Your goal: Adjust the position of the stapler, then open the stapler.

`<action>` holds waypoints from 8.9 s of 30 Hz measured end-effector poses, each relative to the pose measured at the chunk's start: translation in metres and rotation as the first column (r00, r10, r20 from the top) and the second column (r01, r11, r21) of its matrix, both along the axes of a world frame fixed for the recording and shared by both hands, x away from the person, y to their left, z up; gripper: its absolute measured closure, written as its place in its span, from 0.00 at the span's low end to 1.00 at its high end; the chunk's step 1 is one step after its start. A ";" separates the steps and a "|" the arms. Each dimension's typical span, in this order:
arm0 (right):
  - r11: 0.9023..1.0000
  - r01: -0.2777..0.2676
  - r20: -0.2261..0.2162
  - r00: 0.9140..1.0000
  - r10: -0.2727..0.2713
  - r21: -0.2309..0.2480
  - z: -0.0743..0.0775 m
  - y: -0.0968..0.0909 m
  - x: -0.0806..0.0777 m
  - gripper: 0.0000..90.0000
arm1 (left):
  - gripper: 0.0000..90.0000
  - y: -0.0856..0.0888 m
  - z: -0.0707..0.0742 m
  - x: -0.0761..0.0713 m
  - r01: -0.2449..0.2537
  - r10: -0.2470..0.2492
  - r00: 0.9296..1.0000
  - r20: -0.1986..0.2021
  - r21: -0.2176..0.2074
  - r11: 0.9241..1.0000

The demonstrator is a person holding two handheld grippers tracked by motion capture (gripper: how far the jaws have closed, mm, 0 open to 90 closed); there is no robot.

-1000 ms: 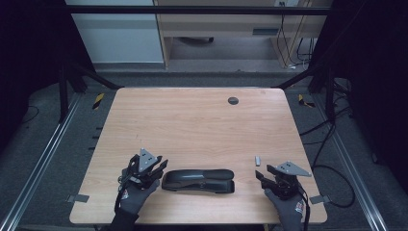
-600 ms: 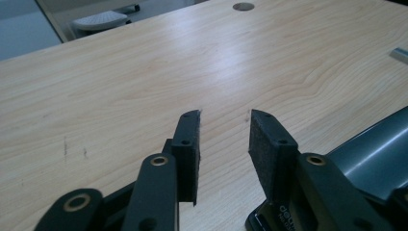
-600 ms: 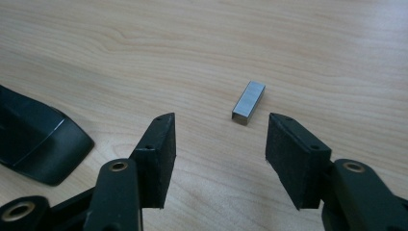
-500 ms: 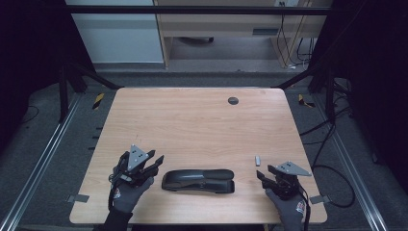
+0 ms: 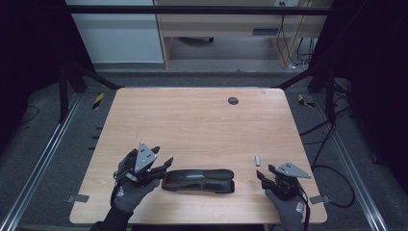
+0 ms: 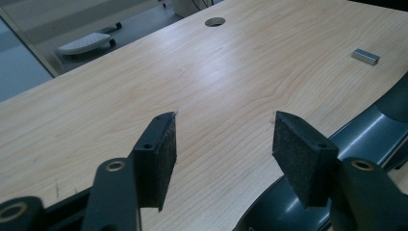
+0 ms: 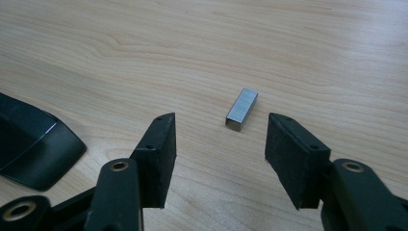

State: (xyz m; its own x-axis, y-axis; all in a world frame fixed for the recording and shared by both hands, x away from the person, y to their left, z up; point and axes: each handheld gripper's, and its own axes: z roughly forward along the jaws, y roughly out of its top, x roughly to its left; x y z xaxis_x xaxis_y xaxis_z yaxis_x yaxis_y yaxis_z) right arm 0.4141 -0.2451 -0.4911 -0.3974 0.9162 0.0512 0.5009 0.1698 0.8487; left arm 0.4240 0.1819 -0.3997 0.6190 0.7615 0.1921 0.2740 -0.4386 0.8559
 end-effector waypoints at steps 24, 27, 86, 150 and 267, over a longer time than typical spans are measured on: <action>1.000 0.018 0.018 1.000 -0.017 -0.016 -0.001 -0.003 -0.001 0.49 | 0.37 -0.002 0.011 -0.022 0.093 -0.094 0.996 0.001 0.119 0.988; 1.000 0.018 0.017 1.000 -0.017 -0.016 -0.001 -0.003 -0.001 0.49 | 0.38 -0.006 0.011 -0.025 0.107 -0.109 0.994 0.003 0.136 0.985; 1.000 0.011 0.017 1.000 -0.011 -0.014 -0.001 -0.002 0.000 0.51 | 0.37 -0.096 -0.010 -0.056 0.229 -0.282 0.957 0.071 0.417 0.880; 0.999 -0.050 0.004 0.999 0.050 0.019 0.002 0.008 -0.005 0.69 | 0.37 -0.145 -0.033 -0.054 0.167 -0.311 0.938 0.152 0.587 0.792; 0.949 -0.304 -0.065 0.948 0.310 0.088 -0.016 0.083 -0.010 1.00 | 0.61 -0.174 -0.057 -0.041 0.084 -0.313 0.927 0.205 0.702 0.707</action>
